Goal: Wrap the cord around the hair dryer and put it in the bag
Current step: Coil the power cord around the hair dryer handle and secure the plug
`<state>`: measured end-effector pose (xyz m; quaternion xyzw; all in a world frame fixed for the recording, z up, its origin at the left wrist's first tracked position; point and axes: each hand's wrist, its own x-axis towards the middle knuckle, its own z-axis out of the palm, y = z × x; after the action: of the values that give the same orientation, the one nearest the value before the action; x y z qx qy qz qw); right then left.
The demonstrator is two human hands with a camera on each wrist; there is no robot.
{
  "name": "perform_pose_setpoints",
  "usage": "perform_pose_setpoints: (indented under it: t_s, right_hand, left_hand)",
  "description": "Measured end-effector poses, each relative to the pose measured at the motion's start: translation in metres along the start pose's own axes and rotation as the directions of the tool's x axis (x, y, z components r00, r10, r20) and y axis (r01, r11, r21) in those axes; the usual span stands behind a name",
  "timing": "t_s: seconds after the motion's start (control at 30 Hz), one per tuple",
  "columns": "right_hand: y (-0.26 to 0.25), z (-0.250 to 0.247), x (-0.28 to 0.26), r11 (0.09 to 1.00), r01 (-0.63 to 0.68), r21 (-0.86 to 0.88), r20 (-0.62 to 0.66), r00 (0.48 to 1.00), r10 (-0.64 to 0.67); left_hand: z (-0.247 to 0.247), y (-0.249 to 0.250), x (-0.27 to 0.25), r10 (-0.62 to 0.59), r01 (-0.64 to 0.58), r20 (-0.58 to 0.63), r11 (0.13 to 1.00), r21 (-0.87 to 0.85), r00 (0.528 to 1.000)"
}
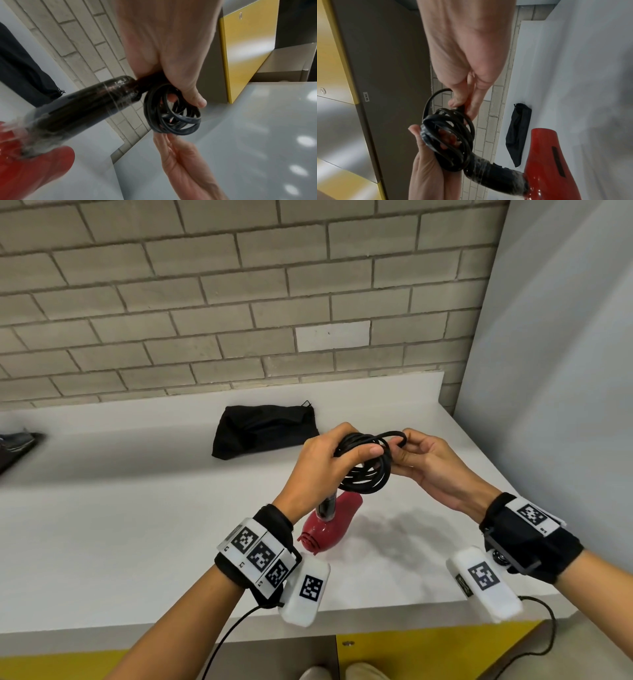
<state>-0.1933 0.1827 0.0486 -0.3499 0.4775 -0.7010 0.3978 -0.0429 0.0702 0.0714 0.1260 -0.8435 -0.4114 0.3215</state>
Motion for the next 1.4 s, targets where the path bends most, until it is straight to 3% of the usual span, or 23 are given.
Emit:
perform_pose_setpoints:
  t_s: [0.2, 0.43, 0.8, 0.93, 1.03, 1.07, 1.13, 1.2, 1.3, 1.4]
  right_hand:
    - [0.009, -0.004, 0.008, 0.995, -0.016, 0.102, 0.007, 1.0, 0.015]
    - [0.018, -0.011, 0.014, 0.988, -0.08, 0.132, 0.03, 0.997, 0.076]
    - [0.014, -0.002, -0.002, 0.994, -0.08, 0.074, 0.178, 0.982, 0.065]
    - [0.008, -0.007, -0.007, 0.985, -0.151, 0.084, 0.23, 0.965, 0.129]
    - [0.002, -0.011, -0.01, 0.953, -0.23, 0.198, 0.143, 0.969, 0.204]
    - [0.0, -0.011, -0.011, 0.962, -0.232, 0.144, 0.121, 0.969, 0.216]
    - [-0.001, -0.003, -0.016, 0.974, -0.185, -0.128, 0.083, 0.977, 0.196]
    - [0.001, 0.007, -0.02, 0.927, -0.141, -0.347, 0.053, 0.984, 0.169]
    - [0.002, 0.013, -0.019, 0.872, -0.114, -0.476, 0.011, 0.991, 0.136]
    - [-0.002, 0.016, -0.018, 0.844, -0.096, -0.528, 0.051, 0.988, 0.144]
  left_hand:
    - [-0.004, -0.011, 0.011, 0.018, -0.024, 0.093, 0.998, 0.062, 0.996]
    - [0.002, -0.009, 0.011, -0.112, 0.116, 0.105, 0.993, -0.035, 0.988]
    - [0.016, -0.002, 0.012, -0.008, 0.027, 0.079, 0.972, -0.234, 0.997]
    - [0.021, -0.007, 0.007, 0.055, -0.051, 0.028, 0.991, -0.126, 0.998]
    - [0.031, -0.011, 0.007, 0.116, -0.116, -0.002, 0.993, 0.027, 0.993]
    - [0.035, -0.013, 0.006, 0.106, -0.106, -0.012, 0.994, 0.04, 0.994]
    - [0.042, -0.017, 0.005, 0.082, -0.082, -0.004, 0.996, 0.04, 0.997]
    - [0.048, -0.02, 0.006, 0.067, -0.067, 0.01, 0.997, 0.036, 0.998]
    - [0.047, -0.024, 0.01, 0.066, -0.065, -0.027, 0.997, 0.034, 0.997]
    - [0.044, -0.028, 0.012, 0.048, -0.047, -0.051, 0.999, 0.019, 0.998]
